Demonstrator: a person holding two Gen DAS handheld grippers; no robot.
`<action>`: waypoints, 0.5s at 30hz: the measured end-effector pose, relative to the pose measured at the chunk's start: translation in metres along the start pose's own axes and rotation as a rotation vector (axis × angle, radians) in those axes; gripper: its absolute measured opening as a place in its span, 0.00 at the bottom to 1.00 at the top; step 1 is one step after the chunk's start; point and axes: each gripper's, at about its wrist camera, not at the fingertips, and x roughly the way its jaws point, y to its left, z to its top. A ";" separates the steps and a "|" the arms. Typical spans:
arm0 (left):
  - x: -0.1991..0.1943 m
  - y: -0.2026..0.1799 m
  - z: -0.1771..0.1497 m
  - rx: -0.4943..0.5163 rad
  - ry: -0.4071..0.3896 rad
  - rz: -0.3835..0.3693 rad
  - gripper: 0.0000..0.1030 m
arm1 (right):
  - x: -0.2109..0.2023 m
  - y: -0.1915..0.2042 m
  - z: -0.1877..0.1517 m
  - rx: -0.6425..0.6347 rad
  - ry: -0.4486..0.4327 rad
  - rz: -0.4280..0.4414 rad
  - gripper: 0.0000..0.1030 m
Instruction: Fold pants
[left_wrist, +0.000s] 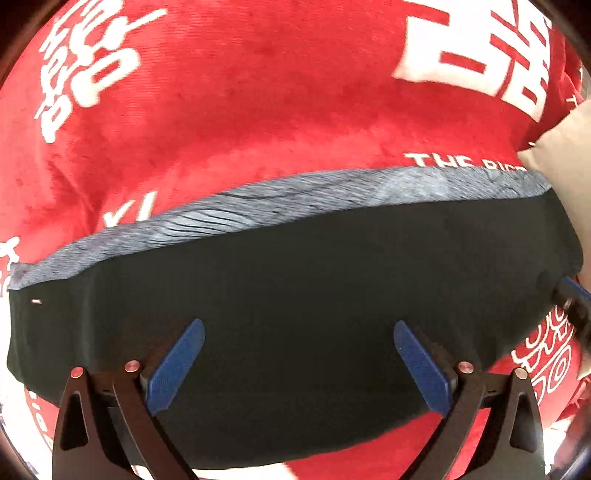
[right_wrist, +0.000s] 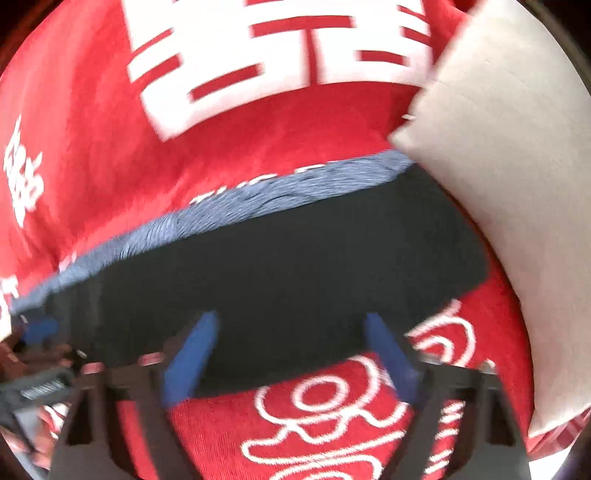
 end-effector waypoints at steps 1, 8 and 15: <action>0.003 -0.006 0.001 0.000 0.005 -0.003 1.00 | -0.003 -0.009 0.002 0.032 0.003 -0.006 0.32; 0.016 -0.017 -0.002 -0.008 0.020 0.000 1.00 | 0.004 -0.066 0.024 0.183 0.034 -0.048 0.25; 0.015 -0.023 -0.006 0.020 0.009 0.001 1.00 | 0.007 -0.081 0.028 0.247 0.027 -0.029 0.28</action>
